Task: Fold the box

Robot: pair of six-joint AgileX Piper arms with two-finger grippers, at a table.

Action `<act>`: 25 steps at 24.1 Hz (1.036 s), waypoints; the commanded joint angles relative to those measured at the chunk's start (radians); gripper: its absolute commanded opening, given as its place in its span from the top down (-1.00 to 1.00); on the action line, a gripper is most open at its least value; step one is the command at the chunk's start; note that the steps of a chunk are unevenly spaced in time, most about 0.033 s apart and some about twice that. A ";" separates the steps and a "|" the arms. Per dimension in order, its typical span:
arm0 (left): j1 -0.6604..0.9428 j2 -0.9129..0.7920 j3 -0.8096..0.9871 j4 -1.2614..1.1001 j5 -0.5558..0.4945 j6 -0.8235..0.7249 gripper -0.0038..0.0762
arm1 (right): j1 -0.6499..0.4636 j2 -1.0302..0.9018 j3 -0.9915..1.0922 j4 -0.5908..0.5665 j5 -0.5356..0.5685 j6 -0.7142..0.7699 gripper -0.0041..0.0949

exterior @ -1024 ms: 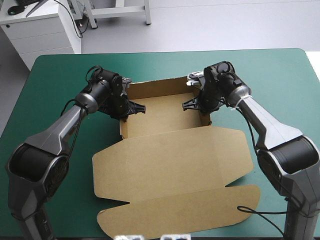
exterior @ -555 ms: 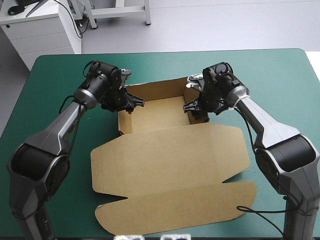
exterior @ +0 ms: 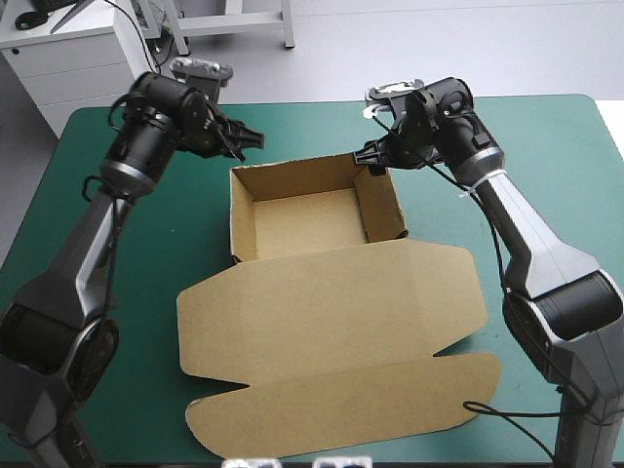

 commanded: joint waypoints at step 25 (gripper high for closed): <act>-0.050 -1.667 1.222 -0.104 -0.153 0.111 0.92 | -0.003 -0.119 0.327 0.048 -0.070 -0.034 -0.50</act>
